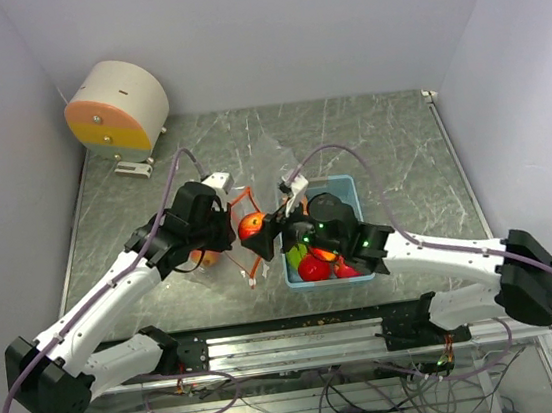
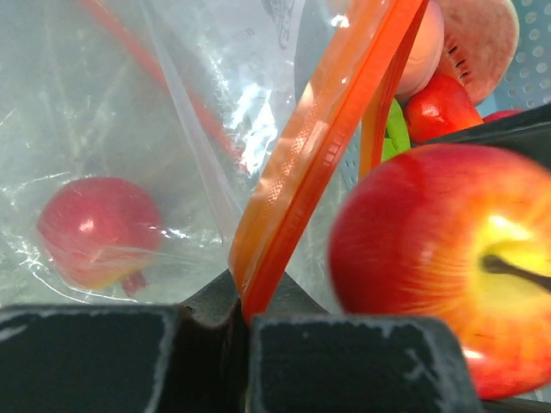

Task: Place the food in the zip-top bag and seal the zipper
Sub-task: Place the fake fruit in the zipper food storage bag, then pick up the fake fruit from the bin, then place the fake fruit in the zipper food storage bag, then pick up the fake fruit from the bin, then place the fake fruit in the zipper food storage bag, then pick up the fake fruit from the bin.

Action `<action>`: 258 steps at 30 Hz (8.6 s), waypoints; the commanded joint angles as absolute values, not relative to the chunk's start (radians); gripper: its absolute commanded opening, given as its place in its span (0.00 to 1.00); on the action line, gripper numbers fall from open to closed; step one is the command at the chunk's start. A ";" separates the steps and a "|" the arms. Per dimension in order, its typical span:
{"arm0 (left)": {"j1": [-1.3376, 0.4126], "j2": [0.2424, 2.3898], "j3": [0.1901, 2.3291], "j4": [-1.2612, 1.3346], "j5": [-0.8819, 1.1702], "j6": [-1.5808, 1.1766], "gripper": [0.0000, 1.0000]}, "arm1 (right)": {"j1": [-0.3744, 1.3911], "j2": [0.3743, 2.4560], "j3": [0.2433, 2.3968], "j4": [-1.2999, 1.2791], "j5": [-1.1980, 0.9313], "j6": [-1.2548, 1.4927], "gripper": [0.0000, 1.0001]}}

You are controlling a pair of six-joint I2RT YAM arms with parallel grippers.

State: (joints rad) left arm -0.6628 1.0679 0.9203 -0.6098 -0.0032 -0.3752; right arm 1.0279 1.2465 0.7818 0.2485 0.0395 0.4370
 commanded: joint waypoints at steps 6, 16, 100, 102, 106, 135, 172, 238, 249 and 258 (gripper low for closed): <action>-0.664 1.012 0.968 -0.604 0.064 -0.395 0.07 | 1.028 1.410 0.847 0.381 0.107 0.391 0.61; -0.665 0.984 0.980 -0.643 0.011 -0.397 0.07 | 1.087 1.501 0.979 0.163 0.381 0.332 1.00; -0.664 1.002 1.000 -0.639 0.022 -0.392 0.07 | 1.047 1.400 0.916 0.313 0.221 0.413 0.25; -0.665 0.982 1.014 -0.656 0.025 -0.393 0.07 | 1.047 1.425 0.908 0.317 0.268 0.418 0.25; -0.664 0.948 1.028 -0.662 0.057 -0.399 0.07 | 1.047 1.475 0.933 0.299 0.355 0.406 0.27; -0.664 1.038 0.939 -0.571 -0.077 -0.401 0.07 | 0.985 1.245 0.875 -0.504 0.469 0.643 0.98; -0.664 0.961 0.922 -0.601 -0.094 -0.403 0.07 | 0.856 1.226 0.936 -0.446 0.291 0.532 0.31; -0.664 0.902 0.906 -0.597 -0.041 -0.385 0.07 | 0.919 1.316 0.803 -0.779 0.373 0.908 1.00; -0.663 0.881 0.888 -0.601 -0.053 -0.393 0.07 | 0.914 1.404 0.771 -0.690 0.336 0.875 0.78; -0.664 0.894 0.886 -0.598 -0.060 -0.397 0.07 | 0.921 1.236 0.942 -0.742 0.377 0.779 0.42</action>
State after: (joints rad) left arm -0.6628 0.8948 0.8906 -0.6182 -0.0662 -0.4000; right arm 0.9173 1.3151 0.8379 -0.7452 0.3592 0.8524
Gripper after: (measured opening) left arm 0.075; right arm 0.737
